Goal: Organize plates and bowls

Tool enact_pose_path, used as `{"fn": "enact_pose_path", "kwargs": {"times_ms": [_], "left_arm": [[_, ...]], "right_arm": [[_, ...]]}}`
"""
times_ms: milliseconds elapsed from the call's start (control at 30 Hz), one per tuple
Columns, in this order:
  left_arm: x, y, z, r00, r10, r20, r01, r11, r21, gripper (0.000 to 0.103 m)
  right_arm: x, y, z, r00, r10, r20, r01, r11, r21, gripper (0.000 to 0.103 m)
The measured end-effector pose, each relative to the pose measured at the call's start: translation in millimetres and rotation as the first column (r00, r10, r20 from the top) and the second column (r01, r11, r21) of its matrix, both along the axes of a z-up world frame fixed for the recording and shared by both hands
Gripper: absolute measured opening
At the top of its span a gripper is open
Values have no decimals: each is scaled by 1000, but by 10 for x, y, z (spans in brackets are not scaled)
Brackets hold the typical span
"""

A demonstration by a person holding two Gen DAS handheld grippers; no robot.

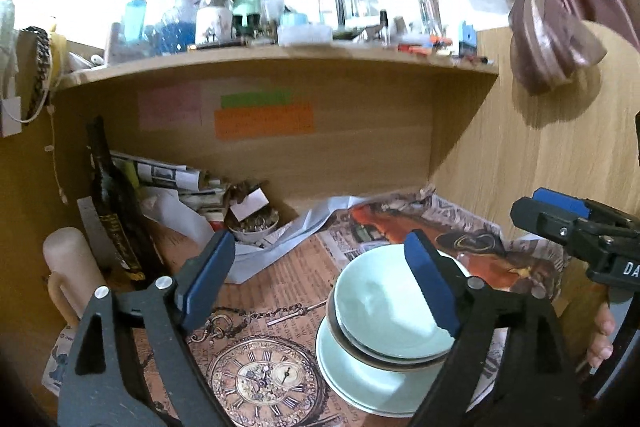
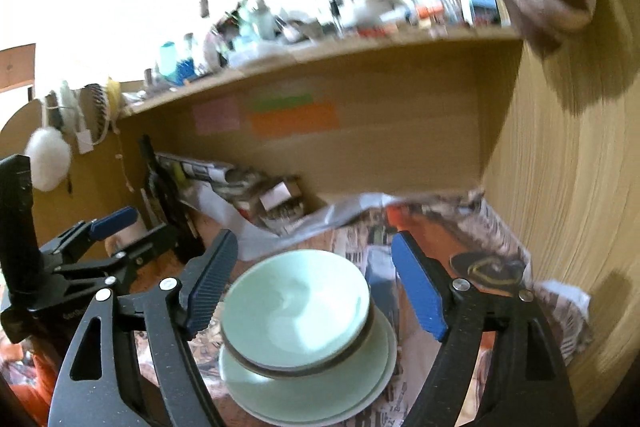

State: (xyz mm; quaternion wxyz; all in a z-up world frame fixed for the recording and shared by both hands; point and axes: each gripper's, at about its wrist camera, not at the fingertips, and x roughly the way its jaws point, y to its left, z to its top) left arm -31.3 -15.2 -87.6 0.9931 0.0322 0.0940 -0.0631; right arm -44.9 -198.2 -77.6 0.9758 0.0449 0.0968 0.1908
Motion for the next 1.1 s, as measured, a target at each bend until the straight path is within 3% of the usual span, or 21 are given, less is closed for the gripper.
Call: {"fn": "enact_pose_path", "kwargs": {"times_ms": [300,600,1100], "left_arm": [[-318,-10,36,997,34,75,-34,999,1,99],[-509,-42,-4,991,53,126,-53,999,-1,102],[-507,6,-23,991,45,128,-43,999,-17,102]], "right_arm": [[-277,-1,10,997,-4,82,2,1000,25,102],[-374,-15,5,995,1,101,-4,999,36,103],[-359,-1,-12,995,6,102,-10,999,35,103]]}}
